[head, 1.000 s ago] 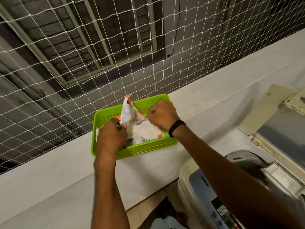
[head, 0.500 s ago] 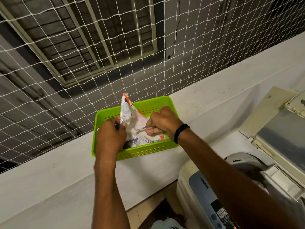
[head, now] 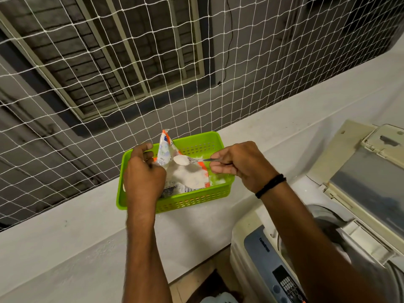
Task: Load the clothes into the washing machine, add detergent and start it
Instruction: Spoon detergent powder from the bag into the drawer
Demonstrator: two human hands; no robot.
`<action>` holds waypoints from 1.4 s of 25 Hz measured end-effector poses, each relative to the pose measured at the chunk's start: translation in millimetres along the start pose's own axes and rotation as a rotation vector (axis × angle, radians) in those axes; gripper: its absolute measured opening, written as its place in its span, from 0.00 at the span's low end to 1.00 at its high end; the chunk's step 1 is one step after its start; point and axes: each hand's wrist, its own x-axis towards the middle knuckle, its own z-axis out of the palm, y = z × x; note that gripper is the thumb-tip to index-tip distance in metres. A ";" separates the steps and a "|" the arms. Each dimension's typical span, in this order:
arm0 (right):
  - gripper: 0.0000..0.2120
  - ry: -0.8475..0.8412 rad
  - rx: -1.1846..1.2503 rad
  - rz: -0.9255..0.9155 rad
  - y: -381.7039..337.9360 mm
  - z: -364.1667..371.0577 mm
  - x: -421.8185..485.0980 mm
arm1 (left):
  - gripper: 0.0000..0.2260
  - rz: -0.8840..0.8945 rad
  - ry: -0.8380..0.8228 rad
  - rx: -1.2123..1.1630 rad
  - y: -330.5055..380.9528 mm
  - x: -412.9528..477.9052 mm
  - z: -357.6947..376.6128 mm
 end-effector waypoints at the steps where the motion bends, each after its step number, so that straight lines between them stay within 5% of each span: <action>1: 0.11 -0.007 0.032 0.006 0.2 -4.2 -1.5 | 0.18 0.017 0.032 -0.017 2.0 -0.8 1.7; 14: 0.11 0.112 0.122 -0.118 -1.0 -70.5 -29.4 | 0.13 0.217 0.125 -0.228 50.5 -23.2 46.3; 23: 0.11 0.406 0.207 -0.129 11.1 -177.1 -65.0 | 0.12 0.347 -0.196 -0.314 102.9 -73.2 153.7; 35: 0.12 0.848 0.500 -0.053 117.6 -332.8 -107.0 | 0.11 0.526 -0.711 -0.049 96.5 -191.0 311.7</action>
